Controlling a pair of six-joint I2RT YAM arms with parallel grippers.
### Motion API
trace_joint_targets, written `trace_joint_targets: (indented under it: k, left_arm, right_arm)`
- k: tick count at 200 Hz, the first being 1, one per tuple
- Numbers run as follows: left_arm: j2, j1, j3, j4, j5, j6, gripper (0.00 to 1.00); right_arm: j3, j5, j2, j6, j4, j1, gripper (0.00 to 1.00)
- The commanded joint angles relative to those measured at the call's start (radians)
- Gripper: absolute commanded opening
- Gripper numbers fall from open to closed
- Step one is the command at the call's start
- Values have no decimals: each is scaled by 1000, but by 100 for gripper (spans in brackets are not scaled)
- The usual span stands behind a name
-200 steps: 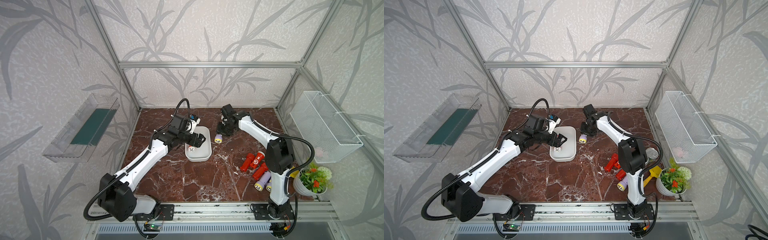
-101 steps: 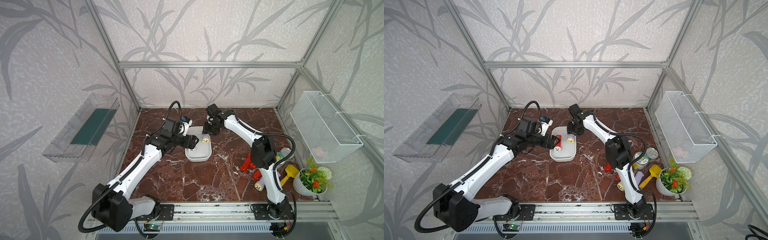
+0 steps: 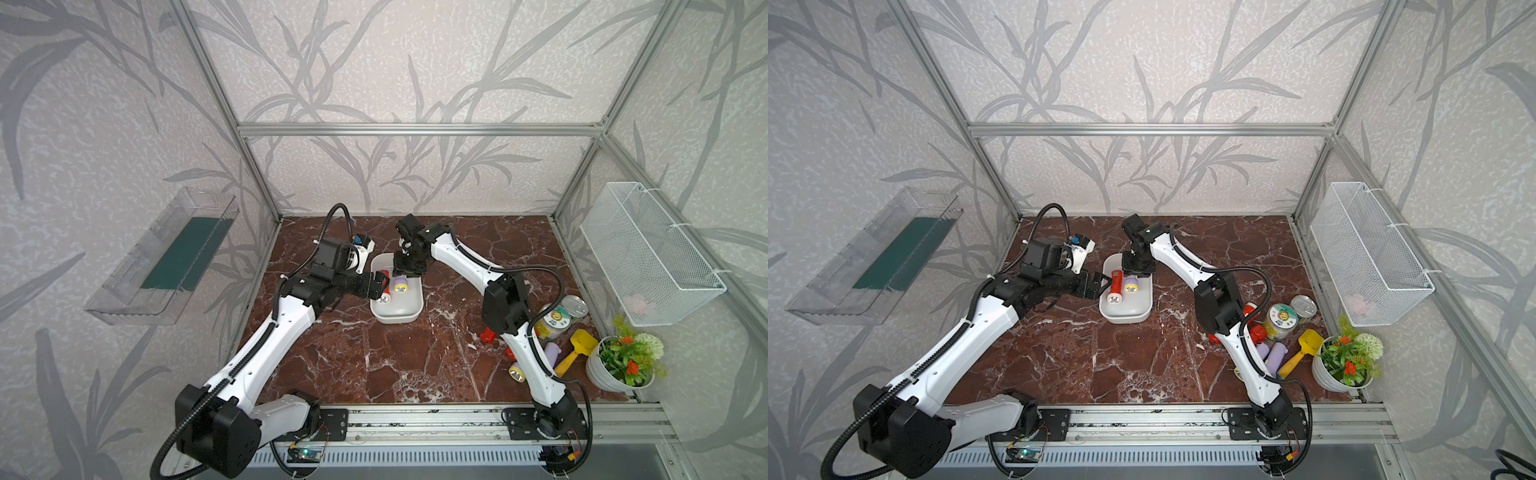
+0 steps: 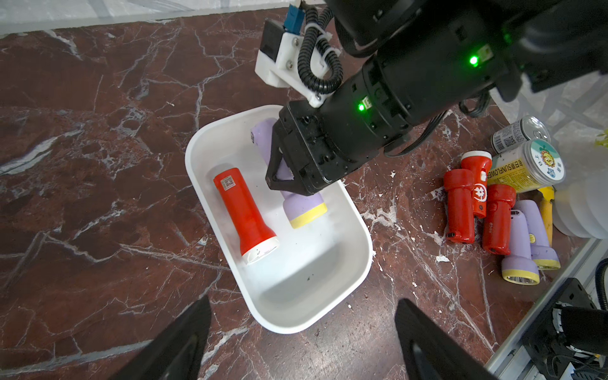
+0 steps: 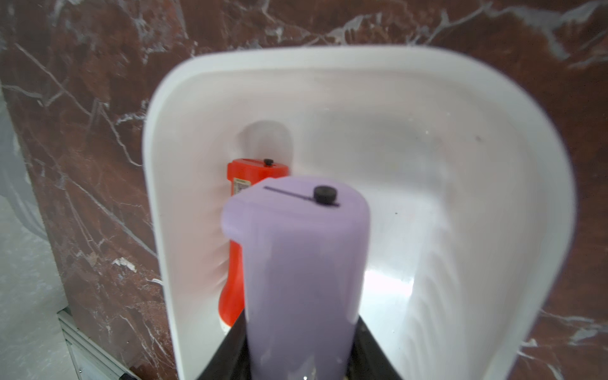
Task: Put the flashlights into the storage boxes
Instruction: Place the flashlight at the storage box.
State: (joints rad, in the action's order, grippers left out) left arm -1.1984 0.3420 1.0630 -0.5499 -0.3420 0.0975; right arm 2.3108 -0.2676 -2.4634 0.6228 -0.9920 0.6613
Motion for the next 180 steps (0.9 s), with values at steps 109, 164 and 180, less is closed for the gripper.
trace_joint_targets:
  k: [109, 164, 180]
  left_arm:
    - [25, -25, -20, -21, -1, -2, 90]
    - [22, -30, -8, -29, 3, 8, 90]
    - [16, -29, -3, -23, -3, 10, 90]
  right_arm:
    - [159, -43, -145, -23, -102, 14, 43]
    - [159, -56, -109, -50, -105, 14, 54]
    - [157, -39, -72, -69, -116, 14, 54]
